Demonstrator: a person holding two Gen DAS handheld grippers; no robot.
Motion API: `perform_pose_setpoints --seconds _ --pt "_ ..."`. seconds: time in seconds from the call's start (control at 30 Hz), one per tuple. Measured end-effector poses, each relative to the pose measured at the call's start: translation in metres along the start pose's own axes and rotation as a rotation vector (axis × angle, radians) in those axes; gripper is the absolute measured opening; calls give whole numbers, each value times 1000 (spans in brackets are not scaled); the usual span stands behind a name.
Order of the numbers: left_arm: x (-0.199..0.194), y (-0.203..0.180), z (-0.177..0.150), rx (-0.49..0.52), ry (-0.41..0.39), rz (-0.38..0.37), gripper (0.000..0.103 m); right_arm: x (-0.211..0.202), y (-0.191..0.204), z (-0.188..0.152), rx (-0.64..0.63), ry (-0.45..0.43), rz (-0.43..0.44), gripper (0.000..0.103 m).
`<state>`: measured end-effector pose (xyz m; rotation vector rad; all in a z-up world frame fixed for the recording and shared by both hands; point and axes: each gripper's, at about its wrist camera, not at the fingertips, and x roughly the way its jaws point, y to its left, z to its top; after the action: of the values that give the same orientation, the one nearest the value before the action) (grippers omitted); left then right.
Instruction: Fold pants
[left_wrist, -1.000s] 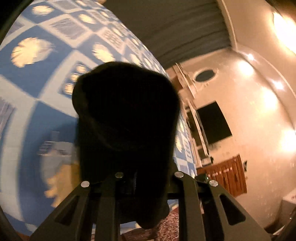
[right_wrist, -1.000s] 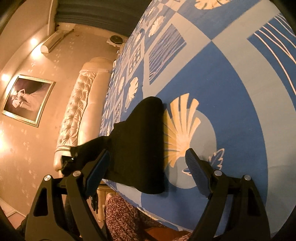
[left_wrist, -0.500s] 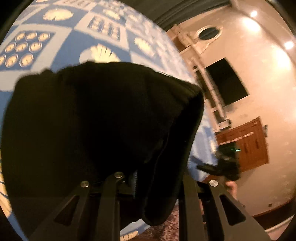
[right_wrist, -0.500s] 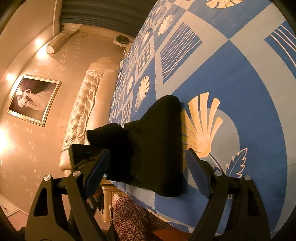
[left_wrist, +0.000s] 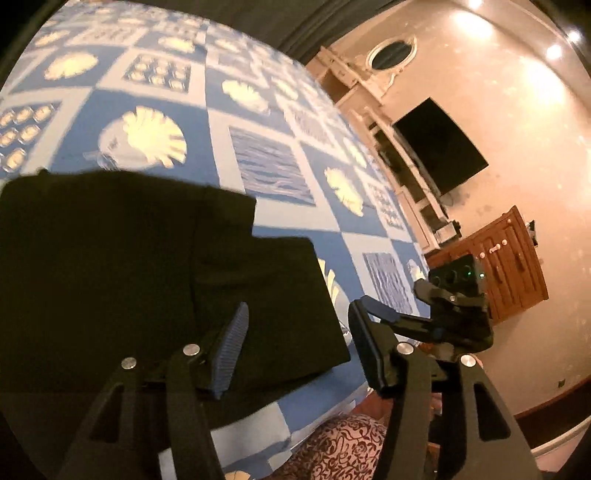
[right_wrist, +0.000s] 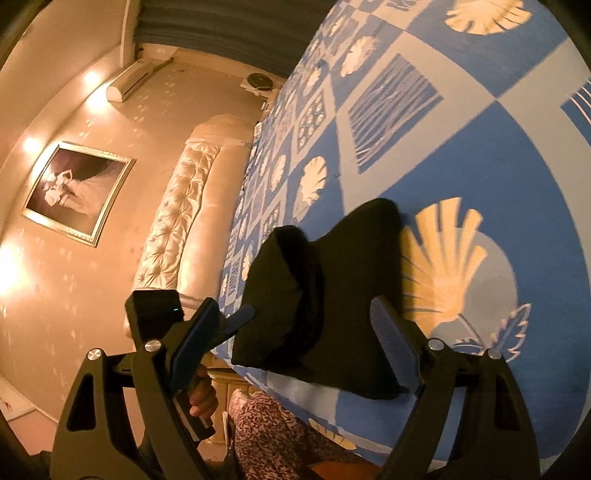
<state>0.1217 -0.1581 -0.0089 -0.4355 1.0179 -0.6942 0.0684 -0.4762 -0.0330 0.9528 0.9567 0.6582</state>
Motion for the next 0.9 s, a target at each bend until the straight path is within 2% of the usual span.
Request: perform_pose_setpoints --seconds 0.07,0.1,0.2,0.33,0.43,0.57,0.63,0.8,0.83,0.87,0.9 --pt "-22 5 -3 11 -51 33 73 7 7 -1 -14 12 4 84" --pt "-38 15 -8 14 -89 78 73 12 12 -2 -24 24 -2 84" --pt "-61 44 -9 -7 -136 167 73 33 23 -7 -58 73 -17 84" --pt "-89 94 -21 -128 -189 265 74 68 31 -9 -104 134 -74 84" --pt "-109 123 -35 -215 -234 280 81 91 32 -7 -101 154 -100 84" --pt "-115 144 -46 -272 -271 329 85 116 29 -8 -109 171 -204 84" --pt "-114 153 -48 -314 -268 352 86 124 29 -9 -118 180 -220 84" --pt "-102 166 -51 -386 -234 334 86 146 37 -17 -140 213 -240 84" --pt "-102 167 -50 -386 -232 333 86 150 40 -18 -151 223 -245 81" --pt "-102 167 -49 -384 -230 331 86 154 41 -19 -158 233 -250 69" --pt "-103 167 -49 -383 -229 331 86 158 41 -20 -157 253 -259 50"
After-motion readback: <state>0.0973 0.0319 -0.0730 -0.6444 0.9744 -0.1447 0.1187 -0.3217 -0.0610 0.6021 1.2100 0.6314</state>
